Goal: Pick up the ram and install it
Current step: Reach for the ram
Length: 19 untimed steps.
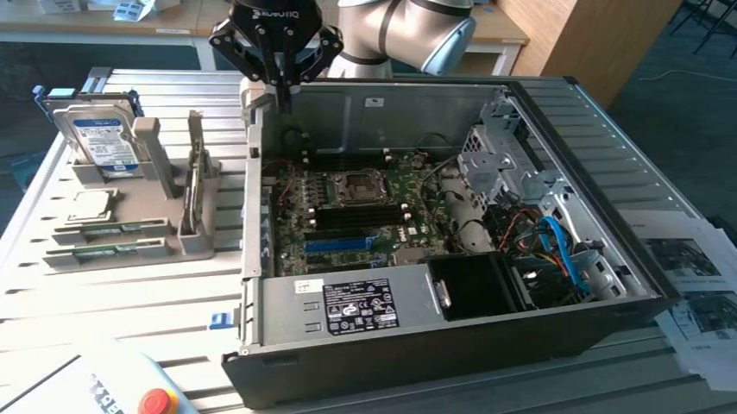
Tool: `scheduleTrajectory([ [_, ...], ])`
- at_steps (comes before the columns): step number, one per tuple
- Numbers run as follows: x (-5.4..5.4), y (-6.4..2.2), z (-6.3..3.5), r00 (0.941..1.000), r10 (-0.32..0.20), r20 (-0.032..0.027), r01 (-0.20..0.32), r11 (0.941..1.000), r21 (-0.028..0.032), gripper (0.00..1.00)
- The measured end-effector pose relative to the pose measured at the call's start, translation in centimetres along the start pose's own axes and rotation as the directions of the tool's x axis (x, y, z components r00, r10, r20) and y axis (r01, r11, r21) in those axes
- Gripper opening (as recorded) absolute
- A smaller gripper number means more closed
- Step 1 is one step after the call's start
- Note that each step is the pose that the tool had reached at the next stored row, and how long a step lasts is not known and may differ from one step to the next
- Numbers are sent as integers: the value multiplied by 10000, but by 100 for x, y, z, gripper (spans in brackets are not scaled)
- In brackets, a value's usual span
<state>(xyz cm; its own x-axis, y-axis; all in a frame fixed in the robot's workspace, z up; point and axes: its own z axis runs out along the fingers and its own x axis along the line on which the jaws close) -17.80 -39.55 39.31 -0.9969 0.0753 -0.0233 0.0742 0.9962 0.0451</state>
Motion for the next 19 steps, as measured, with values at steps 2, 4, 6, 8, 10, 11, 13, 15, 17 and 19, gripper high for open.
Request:
scheduleTrajectory([
  [2,22,0,-1,10000,-1,0,1,10000,0,10],
  [4,47,0,-1,10000,-1,0,1,10000,1,10],
  [6,76,0,-2,10000,-1,0,1,10000,0,10],
  [8,105,-1,-2,10000,-1,0,1,10000,0,10],
  [10,136,-1,-3,10000,0,0,0,10000,0,10],
  [11,153,-1,-3,10000,0,0,0,10000,0,10],
  [13,187,-1,-4,10000,-1,0,1,10000,0,10],
  [15,220,-1,-5,10000,-1,-1,1,10000,1,10],
  [17,255,-1,-6,10000,-1,0,1,10000,1,10],
  [19,292,-1,-6,10000,0,0,0,10000,0,10],
])
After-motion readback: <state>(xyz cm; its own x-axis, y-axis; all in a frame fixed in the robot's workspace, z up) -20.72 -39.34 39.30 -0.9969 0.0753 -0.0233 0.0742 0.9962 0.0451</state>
